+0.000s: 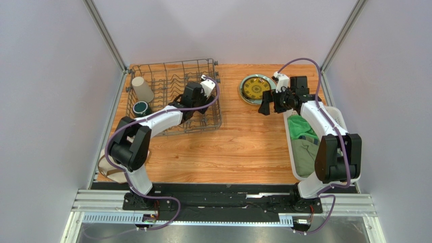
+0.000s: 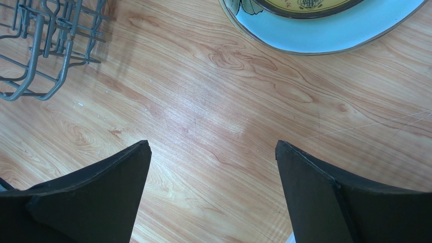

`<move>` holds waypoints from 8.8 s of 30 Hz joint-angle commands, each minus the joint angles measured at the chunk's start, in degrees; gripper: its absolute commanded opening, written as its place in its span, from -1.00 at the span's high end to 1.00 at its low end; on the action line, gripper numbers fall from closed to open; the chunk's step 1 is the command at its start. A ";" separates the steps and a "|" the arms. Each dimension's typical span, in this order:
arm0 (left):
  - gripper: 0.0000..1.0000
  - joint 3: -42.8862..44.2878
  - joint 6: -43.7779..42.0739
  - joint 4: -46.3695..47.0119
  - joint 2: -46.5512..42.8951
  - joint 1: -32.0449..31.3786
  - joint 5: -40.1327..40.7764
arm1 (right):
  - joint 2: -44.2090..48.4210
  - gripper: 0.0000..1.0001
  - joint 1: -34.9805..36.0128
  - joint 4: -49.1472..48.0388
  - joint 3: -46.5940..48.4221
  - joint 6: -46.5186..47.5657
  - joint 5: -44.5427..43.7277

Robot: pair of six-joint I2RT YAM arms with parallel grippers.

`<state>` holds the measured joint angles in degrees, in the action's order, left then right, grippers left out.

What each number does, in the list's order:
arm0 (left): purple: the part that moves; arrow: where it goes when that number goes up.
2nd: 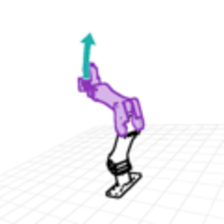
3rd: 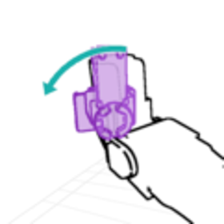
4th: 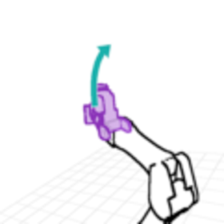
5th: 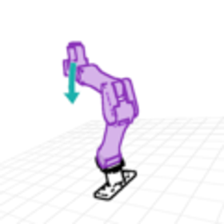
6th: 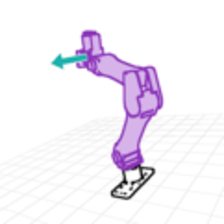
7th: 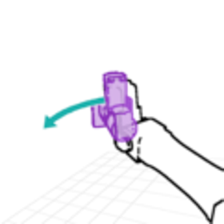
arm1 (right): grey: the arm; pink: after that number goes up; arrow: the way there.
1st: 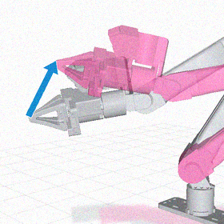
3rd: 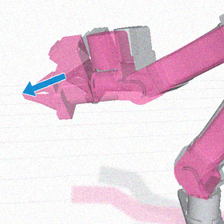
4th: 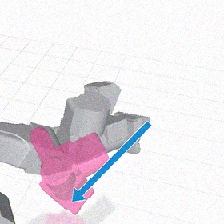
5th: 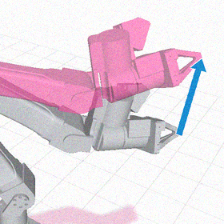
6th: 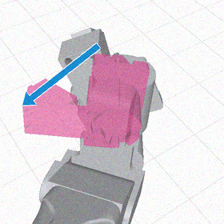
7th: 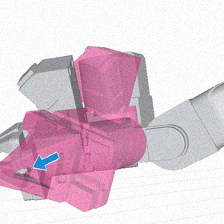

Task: Unload the mixed dishes from the dish rack
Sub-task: Pick up the bowl from the dish rack, then place the bowl at the center of the board.

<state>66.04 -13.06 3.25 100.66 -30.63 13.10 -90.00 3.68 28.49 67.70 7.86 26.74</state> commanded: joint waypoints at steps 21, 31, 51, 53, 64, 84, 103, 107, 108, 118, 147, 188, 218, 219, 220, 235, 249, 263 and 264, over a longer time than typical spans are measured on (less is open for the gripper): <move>1.00 3.48 12.79 -9.65 -10.57 13.84 -29.17 | -0.80 -0.94 0.18 -0.63 2.70 -0.21 2.88; 1.00 4.36 16.92 -10.80 -12.24 18.33 -48.77 | -0.01 -0.93 0.62 -1.68 2.44 -2.76 7.27; 1.00 4.89 23.52 -8.34 -11.28 18.77 -73.40 | -1.05 -0.74 14.86 -15.22 8.84 -8.83 20.98; 1.00 4.71 23.61 -8.17 -11.28 18.68 -73.66 | -3.42 -0.72 16.18 -14.61 11.56 -8.65 20.02; 1.00 4.45 24.66 -7.20 -11.80 18.77 -75.07 | -11.68 -0.68 19.52 -15.22 17.81 -6.01 15.53; 1.00 3.13 26.59 -4.92 -10.75 18.68 -78.23 | -18.72 -0.38 23.03 -16.98 23.97 -6.10 15.09; 0.68 2.78 25.10 -5.18 -8.64 18.77 -79.20 | -17.50 1.00 23.21 -17.15 22.92 -5.66 14.92; 0.34 2.86 23.87 -6.41 -9.08 18.77 -77.97 | -16.44 1.00 23.30 -16.98 21.86 -5.13 14.83; 0.28 2.78 23.26 -7.11 -9.25 18.77 -77.62 | -16.09 1.00 23.21 -16.98 21.60 -5.05 14.74; -0.23 3.04 19.04 -10.63 -13.03 18.86 -74.10 | -14.16 1.00 22.86 -15.84 20.28 -3.99 13.51; -0.90 4.01 5.42 -22.23 -24.54 20.08 -58.55 | -7.30 1.00 18.39 0.14 22.21 -0.30 5.61; -0.90 2.34 -5.04 -33.92 -22.97 22.28 -54.41 | -27.86 1.00 5.81 32.59 32.92 14.82 -6.35; -0.90 2.51 -6.36 -34.18 -21.12 22.28 -54.41 | -36.21 1.00 3.35 39.27 41.81 19.30 -10.74; -0.90 2.51 -6.28 -34.36 -21.21 22.28 -54.50 | -36.21 1.00 3.26 39.10 41.81 19.39 -11.35; -0.90 2.51 -6.36 -34.36 -21.12 22.28 -54.50 | -36.30 1.00 3.26 38.92 41.90 19.39 -11.62; -0.90 2.16 -6.37 -34.10 -20.77 22.28 -54.50 | -36.92 0.58 3.09 37.52 41.81 19.30 -14.17; -0.90 1.72 -6.28 -34.01 -20.94 22.28 -54.76 | -36.48 0.35 3.17 37.51 42.16 19.21 -14.88; -0.90 1.28 -6.37 -31.73 -23.14 22.46 -47.48 | -34.72 0.10 3.17 38.66 44.27 19.30 -17.16; -0.90 0.94 -6.19 -31.29 -24.01 22.63 -46.25 | -34.55 0.06 3.17 38.57 44.71 19.30 -17.16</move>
<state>67.66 -18.15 -30.98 79.96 -8.69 -37.56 -126.41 7.05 67.02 109.25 26.48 10.85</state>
